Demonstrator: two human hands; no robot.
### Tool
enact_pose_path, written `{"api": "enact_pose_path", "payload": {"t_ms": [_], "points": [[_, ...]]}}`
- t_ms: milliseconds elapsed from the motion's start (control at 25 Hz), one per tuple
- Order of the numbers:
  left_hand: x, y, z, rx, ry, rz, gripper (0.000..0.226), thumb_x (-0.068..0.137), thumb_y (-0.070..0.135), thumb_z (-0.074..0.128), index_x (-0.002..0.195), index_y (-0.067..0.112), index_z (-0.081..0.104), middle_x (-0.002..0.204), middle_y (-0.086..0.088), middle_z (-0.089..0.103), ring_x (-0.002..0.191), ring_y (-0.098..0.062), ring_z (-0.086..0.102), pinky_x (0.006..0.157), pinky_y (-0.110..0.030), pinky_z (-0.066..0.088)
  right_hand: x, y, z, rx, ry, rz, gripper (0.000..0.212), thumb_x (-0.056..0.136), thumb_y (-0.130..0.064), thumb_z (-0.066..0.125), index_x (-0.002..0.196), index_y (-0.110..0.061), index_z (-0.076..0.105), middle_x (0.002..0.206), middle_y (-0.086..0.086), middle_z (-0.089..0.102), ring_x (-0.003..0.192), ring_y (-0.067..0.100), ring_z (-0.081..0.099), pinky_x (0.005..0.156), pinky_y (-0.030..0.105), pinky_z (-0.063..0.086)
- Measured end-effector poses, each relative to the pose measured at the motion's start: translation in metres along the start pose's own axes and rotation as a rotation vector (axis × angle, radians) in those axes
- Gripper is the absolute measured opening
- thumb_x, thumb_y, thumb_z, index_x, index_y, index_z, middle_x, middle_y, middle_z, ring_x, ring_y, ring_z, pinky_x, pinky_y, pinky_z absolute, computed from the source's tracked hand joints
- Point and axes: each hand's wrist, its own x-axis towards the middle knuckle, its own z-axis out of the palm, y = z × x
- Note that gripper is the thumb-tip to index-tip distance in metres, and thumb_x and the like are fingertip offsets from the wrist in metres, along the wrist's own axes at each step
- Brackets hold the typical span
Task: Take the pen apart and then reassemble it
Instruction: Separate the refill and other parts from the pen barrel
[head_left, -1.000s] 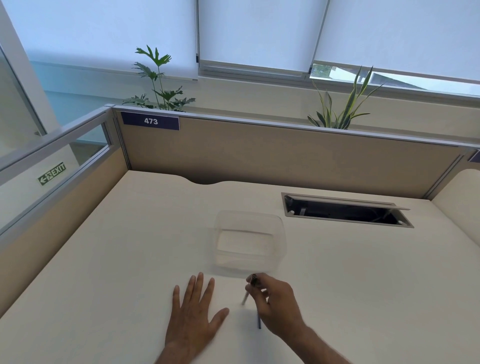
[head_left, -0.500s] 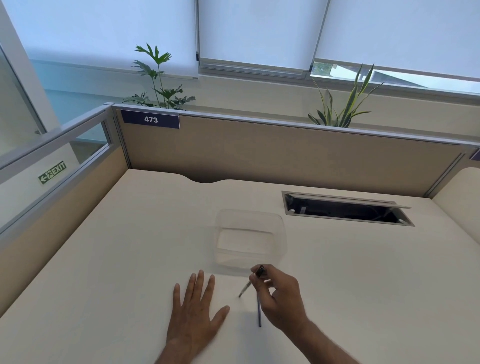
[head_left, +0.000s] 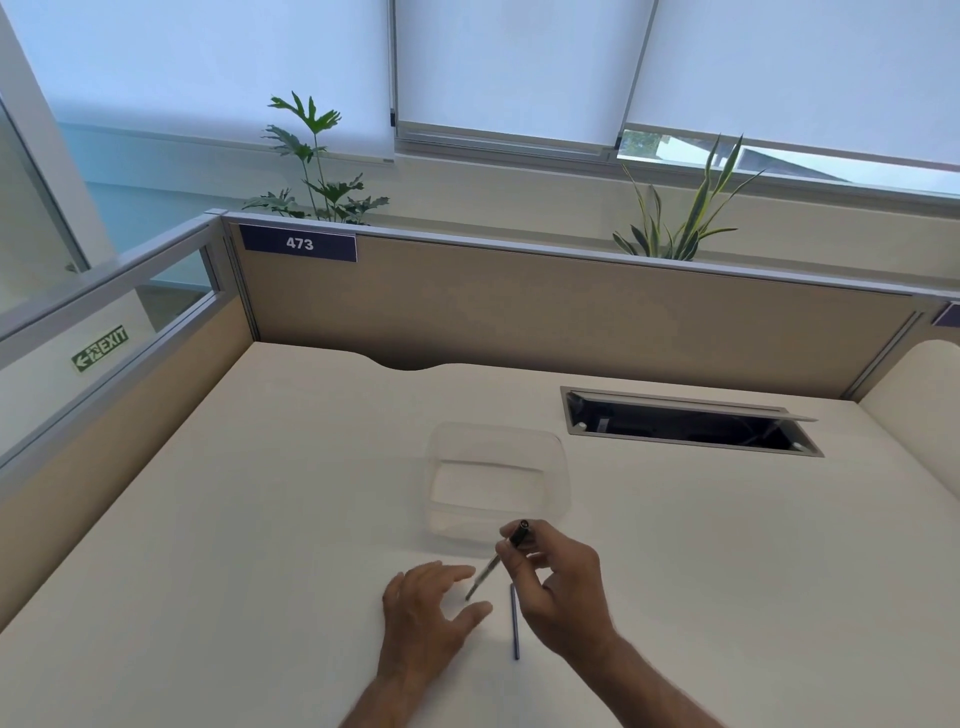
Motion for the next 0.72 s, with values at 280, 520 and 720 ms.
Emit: {"api": "enact_pose_path", "payload": {"t_ms": [280,520,720], "points": [[0.005,0.007,-0.004,-0.083,0.011,-0.018,0.028,0.07,0.06,0.059,0.077,0.036,0.072,0.075,0.036,0.062,0.079,0.0,0.066,0.079,-0.042,0.053,0.003,-0.009,-0.009,0.051,0.063,0.024,0.008,0.083,-0.015,0.07,0.09,-0.012,0.071,0.077,-0.009,0.074,0.074,0.004,0.071,0.063,0.016,0.056],[0.002,0.025,-0.016,-0.349,-0.035,-0.19,0.008,0.077,0.037,0.079,0.08,0.03,0.076,0.075,0.023,0.073,0.081,0.003,0.066,0.078,-0.031,0.053,0.004,-0.004,-0.016,0.072,0.207,0.111,0.01,0.08,-0.006,0.078,0.086,-0.014,0.075,0.074,-0.005,0.073,0.069,0.01,0.071,0.062,0.022,0.058],[0.003,0.058,-0.029,-0.893,-0.131,-0.566,0.009,0.079,0.021,0.08,0.086,0.014,0.079,0.085,0.002,0.079,0.09,-0.017,0.07,0.08,-0.029,0.055,-0.019,0.025,-0.011,0.165,0.203,0.407,0.023,0.077,0.002,0.077,0.078,-0.021,0.074,0.071,0.002,0.076,0.068,0.017,0.073,0.07,0.039,0.062]]}}
